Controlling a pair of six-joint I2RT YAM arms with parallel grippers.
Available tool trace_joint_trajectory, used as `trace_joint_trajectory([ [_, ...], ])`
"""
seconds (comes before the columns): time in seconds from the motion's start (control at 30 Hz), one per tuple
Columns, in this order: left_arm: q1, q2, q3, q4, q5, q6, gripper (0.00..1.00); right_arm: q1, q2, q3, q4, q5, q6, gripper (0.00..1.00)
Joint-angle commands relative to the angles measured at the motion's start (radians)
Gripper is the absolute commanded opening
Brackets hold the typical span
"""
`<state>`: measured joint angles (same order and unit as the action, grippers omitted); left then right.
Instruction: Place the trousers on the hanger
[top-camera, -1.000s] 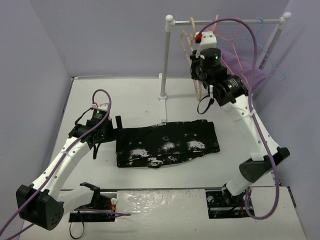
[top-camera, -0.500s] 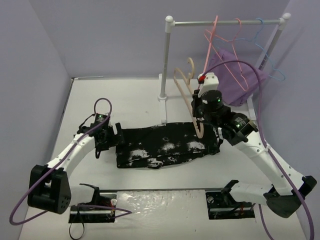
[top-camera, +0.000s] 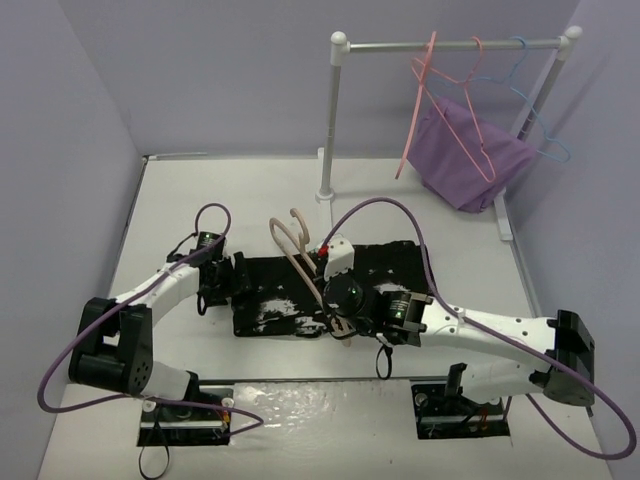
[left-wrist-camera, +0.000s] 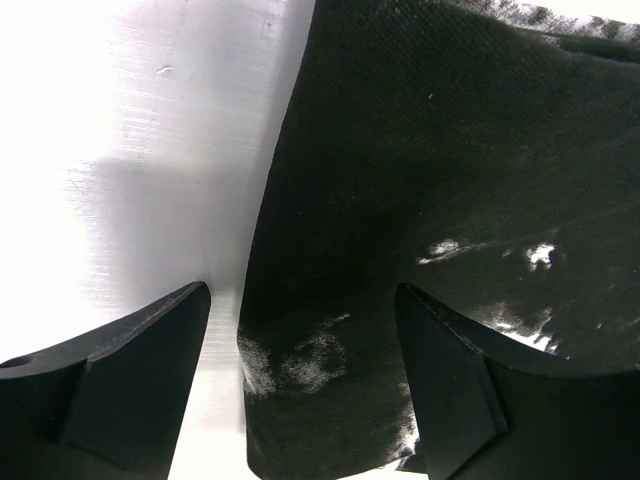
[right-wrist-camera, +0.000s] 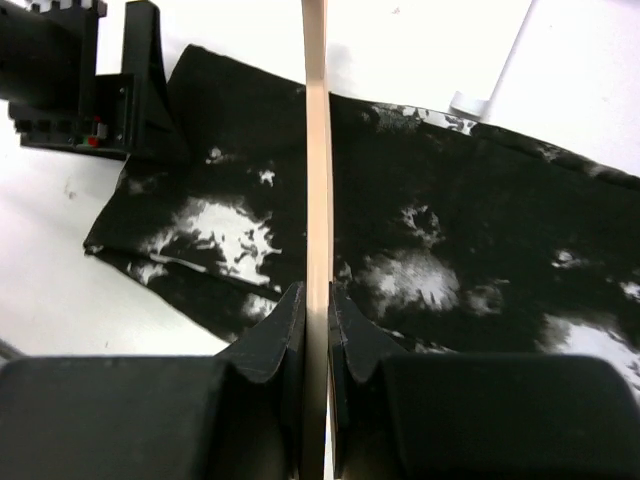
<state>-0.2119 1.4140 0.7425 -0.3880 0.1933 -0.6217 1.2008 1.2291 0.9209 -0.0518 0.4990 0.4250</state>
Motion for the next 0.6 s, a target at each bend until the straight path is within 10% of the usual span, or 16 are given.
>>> trace_joint_trajectory([
  [0.0, 0.009, -0.007, -0.017, 0.038, 0.016, -0.019, 0.71, 0.019, 0.044, -0.071, 0.289, 0.131, 0.067, 0.00],
  [0.43, 0.007, -0.009, -0.055, 0.063, 0.081, -0.006, 0.39, 0.049, 0.189, -0.200, 0.415, 0.088, 0.192, 0.00],
  [0.57, 0.008, -0.041, -0.042, 0.037, 0.115, 0.008, 0.00, 0.049, 0.182, -0.192, 0.399, 0.110, 0.201, 0.00],
])
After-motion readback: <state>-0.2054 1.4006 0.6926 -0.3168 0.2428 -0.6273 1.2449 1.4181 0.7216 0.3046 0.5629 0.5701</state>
